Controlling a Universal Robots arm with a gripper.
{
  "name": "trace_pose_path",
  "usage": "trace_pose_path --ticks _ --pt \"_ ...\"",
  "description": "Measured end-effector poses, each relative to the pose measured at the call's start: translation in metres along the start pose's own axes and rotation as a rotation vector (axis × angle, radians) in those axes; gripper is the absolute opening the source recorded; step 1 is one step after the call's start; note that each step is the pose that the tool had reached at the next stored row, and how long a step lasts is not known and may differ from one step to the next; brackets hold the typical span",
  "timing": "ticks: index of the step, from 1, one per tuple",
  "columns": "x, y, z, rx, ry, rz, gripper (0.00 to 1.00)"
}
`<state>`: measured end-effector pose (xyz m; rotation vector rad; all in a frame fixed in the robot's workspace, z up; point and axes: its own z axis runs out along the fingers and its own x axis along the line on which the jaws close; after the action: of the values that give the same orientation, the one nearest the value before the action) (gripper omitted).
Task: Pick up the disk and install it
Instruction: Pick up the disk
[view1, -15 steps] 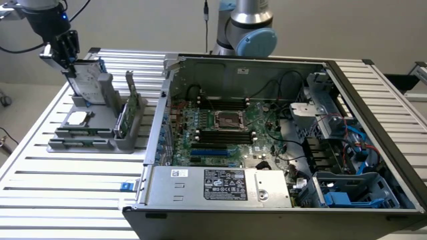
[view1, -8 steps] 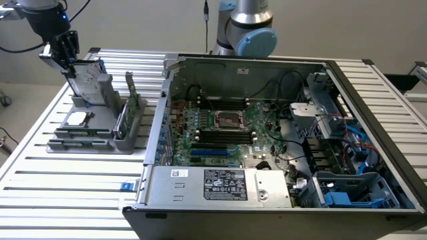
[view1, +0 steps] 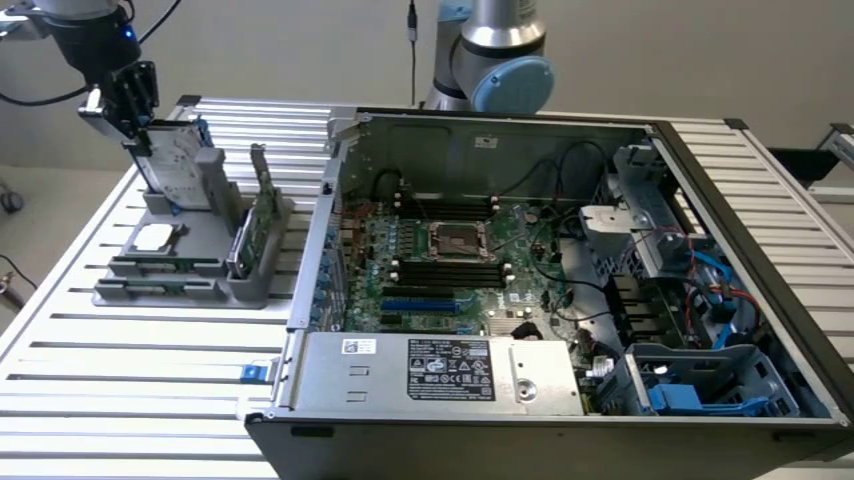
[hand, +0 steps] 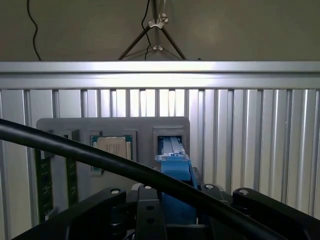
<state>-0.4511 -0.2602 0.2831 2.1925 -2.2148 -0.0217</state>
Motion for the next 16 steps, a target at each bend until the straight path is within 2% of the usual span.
trace_pose_path --ticks 9,14,16 --pt "0.000 0.0001 -0.0034 0.0000 0.0000 0.000 0.33" --pt "0.000 0.0003 -0.0114 0.0006 0.0002 0.000 0.33" --pt "0.000 0.0005 -0.0175 0.0006 0.0003 0.000 0.33"
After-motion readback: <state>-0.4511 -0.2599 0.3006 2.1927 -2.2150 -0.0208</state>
